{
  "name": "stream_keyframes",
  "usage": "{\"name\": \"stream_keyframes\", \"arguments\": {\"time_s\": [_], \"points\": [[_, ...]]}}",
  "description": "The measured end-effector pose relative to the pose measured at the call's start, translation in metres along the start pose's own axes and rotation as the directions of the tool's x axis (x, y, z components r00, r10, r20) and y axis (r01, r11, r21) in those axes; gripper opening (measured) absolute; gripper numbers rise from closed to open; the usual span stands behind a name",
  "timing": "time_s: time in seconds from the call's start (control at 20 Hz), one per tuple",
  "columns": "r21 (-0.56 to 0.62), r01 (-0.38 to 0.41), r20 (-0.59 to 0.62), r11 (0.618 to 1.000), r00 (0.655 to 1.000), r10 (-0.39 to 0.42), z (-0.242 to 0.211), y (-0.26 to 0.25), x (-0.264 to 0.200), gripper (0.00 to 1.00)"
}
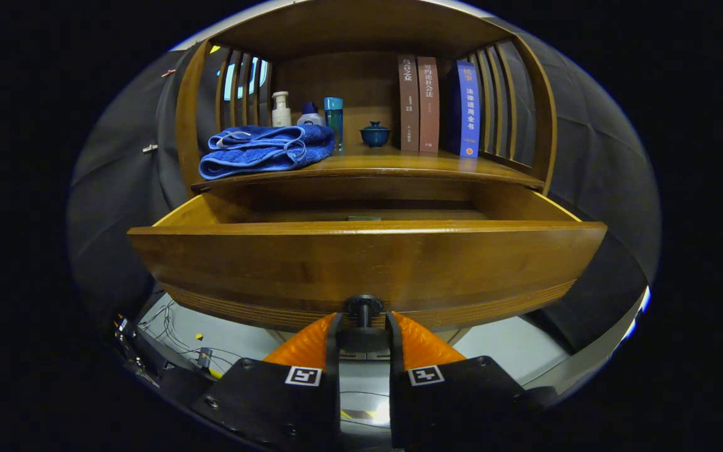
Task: Pull open the drawer, take out the items inside it, and place them on the countertop above the cabinet.
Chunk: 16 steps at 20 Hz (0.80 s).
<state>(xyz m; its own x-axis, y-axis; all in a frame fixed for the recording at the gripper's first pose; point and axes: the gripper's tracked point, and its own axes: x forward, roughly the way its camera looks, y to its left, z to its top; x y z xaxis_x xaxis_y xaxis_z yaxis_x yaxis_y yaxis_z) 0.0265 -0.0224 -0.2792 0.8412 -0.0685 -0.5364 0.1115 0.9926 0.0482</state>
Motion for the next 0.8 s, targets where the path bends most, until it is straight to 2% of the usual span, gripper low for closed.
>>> {"name": "stream_keyframes", "arguments": {"time_s": [0.45, 0.8], "points": [[0.012, -0.018, -0.071, 1.000, 0.997, 0.018, -0.029, 0.005, -0.048, 0.35], [0.048, -0.026, -0.138, 0.999, 0.990, 0.032, -0.053, 0.002, -0.065, 0.35]]}}
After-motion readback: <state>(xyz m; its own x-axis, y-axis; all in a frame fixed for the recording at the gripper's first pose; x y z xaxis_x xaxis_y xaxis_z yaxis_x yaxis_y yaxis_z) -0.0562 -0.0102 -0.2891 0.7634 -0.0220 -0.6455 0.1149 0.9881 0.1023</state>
